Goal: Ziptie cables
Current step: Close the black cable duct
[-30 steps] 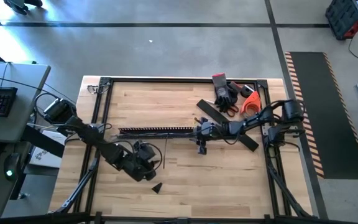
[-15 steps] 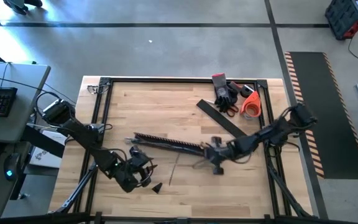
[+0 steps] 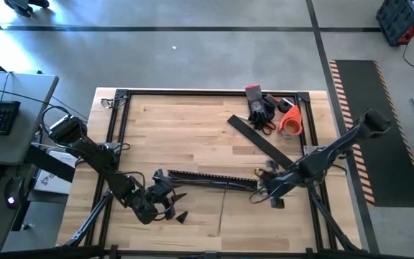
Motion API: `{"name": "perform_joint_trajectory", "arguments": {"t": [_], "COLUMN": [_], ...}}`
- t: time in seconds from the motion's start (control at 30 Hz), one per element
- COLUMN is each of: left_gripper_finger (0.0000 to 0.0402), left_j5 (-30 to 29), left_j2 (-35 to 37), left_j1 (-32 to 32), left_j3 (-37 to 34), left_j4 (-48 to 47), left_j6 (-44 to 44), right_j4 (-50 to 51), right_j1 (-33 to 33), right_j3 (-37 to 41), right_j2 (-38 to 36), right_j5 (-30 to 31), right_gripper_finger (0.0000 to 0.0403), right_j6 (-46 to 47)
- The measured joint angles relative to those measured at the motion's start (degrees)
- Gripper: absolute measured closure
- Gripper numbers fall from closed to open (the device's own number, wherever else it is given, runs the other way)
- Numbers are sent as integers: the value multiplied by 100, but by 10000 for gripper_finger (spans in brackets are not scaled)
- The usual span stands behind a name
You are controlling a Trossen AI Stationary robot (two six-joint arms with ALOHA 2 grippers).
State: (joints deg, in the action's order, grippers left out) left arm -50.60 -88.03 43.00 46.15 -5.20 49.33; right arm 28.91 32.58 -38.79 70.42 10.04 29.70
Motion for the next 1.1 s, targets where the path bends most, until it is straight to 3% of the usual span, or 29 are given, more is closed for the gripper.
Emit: {"name": "perform_joint_trajectory", "arguments": {"t": [0.13, 0.33, 0.43, 0.63, 0.8, 0.93, 1.1], "left_gripper_finger": [257, 257, 257, 257, 257, 257, 257], "left_j5": [-16, -78, -79, -78, -71, -76, -80], "left_j2": [-1, -31, -31, -31, -31, -31, -31], "left_j1": [-28, -91, -109, -141, -141, -141, -141], "left_j3": [0, -2, -2, -1, -2, 0, 0], "left_j4": [10, 67, 70, 84, 69, 86, 80], "left_j6": [-8, -10, -10, -52, -63, -151, -159], "right_j4": [61, 31, -630, -2855, -3781, -3971, -4049], "right_j1": [-26, -450, -1138, -2851, -3969, -4413, -4511], "right_j3": [0, 191, 594, 1827, 2485, 2733, 2885], "right_j2": [-621, -817, -768, -768, -768, -645, -190], "right_j5": [221, 2609, 3148, 2483, 1632, 1076, 925], "right_gripper_finger": [218, 128, 101, 66, 60, 65, 72], "right_j6": [-192, -400, -299, -1188, -1428, -1538, -1570]}}
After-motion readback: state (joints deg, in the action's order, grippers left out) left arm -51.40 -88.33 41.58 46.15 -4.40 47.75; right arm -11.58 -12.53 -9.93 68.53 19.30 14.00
